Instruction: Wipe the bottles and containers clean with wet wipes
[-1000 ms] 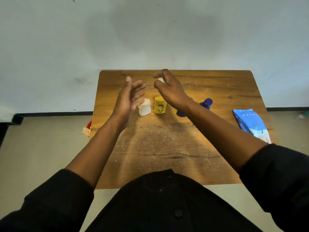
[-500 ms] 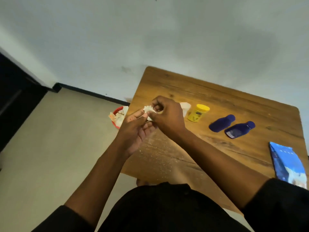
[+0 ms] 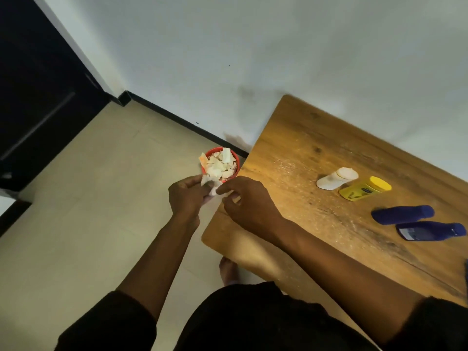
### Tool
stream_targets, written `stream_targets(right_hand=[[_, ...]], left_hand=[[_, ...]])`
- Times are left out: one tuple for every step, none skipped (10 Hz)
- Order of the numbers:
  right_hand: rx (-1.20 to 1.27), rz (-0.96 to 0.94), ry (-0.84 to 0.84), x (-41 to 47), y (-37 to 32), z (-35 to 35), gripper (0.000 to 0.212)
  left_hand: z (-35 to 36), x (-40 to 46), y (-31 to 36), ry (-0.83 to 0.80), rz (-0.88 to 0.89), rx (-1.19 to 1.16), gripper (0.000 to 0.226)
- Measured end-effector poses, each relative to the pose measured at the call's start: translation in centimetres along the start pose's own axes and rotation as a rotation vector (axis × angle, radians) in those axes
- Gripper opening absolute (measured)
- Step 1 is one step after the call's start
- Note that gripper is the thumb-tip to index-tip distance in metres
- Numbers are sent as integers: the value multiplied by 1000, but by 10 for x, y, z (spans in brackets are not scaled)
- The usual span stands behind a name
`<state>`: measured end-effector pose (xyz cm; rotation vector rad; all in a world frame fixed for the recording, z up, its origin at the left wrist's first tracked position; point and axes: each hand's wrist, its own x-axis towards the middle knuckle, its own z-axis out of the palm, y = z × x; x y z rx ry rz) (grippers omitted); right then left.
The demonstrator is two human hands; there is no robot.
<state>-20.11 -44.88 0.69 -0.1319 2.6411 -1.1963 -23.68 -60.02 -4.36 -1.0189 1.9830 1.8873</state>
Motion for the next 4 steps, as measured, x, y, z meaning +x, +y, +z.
stream_targets(right_hand=[[-20, 30, -6, 8, 6, -6, 28], [0, 84, -25, 12, 14, -14, 31], [33, 140, -42, 18, 21, -24, 33], [29, 199, -16, 25, 26, -36, 30]], left_hand=[[16, 51, 11, 14, 22, 61, 36], [43, 109, 25, -28, 2, 83, 35], [70, 157, 41, -78, -22, 104, 36], [89, 196, 46, -112, -92, 136, 46]])
